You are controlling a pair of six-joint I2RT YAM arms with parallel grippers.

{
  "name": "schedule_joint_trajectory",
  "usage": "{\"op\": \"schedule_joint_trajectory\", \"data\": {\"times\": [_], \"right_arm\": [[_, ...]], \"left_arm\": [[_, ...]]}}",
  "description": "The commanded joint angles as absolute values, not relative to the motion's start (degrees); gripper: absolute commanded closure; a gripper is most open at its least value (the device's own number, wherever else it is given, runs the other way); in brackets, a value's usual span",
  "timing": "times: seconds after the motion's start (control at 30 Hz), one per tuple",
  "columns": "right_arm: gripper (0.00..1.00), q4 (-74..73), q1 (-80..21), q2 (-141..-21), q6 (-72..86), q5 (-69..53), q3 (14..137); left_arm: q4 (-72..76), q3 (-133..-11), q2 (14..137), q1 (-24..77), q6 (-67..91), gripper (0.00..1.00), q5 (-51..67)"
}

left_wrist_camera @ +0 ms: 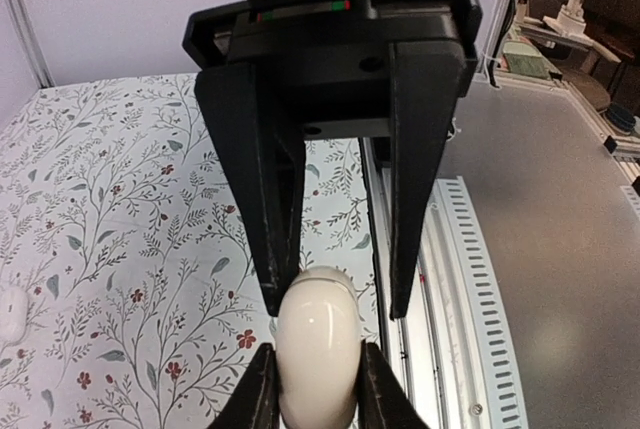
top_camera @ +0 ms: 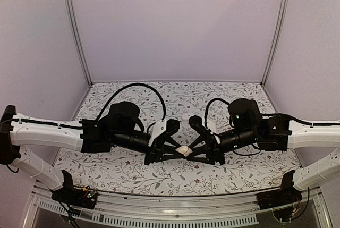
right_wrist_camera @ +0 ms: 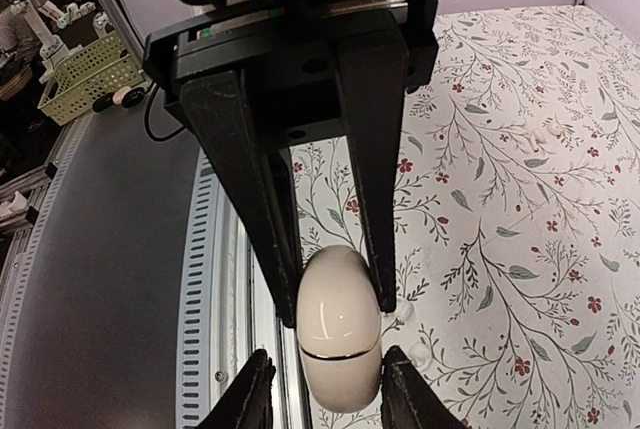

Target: Insert the wireless bluetooth earbuds into the charging case

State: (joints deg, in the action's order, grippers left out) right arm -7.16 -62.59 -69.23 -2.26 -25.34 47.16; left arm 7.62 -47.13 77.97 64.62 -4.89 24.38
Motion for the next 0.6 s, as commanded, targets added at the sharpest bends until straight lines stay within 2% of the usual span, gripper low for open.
{"op": "schedule_joint_trajectory", "data": {"times": [0.0, 0.37, 0.57], "right_arm": [[0.66, -7.9, -63.0, -69.7, -3.4, -25.0, 48.6], [0.72, -7.8, -63.0, -71.1, -4.0, -25.0, 48.8], [0.83, -8.3, -63.0, -70.9, -4.3, -25.1, 49.2]], "left_arm": [[8.2, -48.6, 78.3, 65.7, -4.9, 1.00, 24.2], [8.3, -49.3, 78.9, 66.3, -4.7, 1.00, 24.5], [8.0, -49.7, 79.4, 66.6, -5.0, 1.00, 24.0]]}}
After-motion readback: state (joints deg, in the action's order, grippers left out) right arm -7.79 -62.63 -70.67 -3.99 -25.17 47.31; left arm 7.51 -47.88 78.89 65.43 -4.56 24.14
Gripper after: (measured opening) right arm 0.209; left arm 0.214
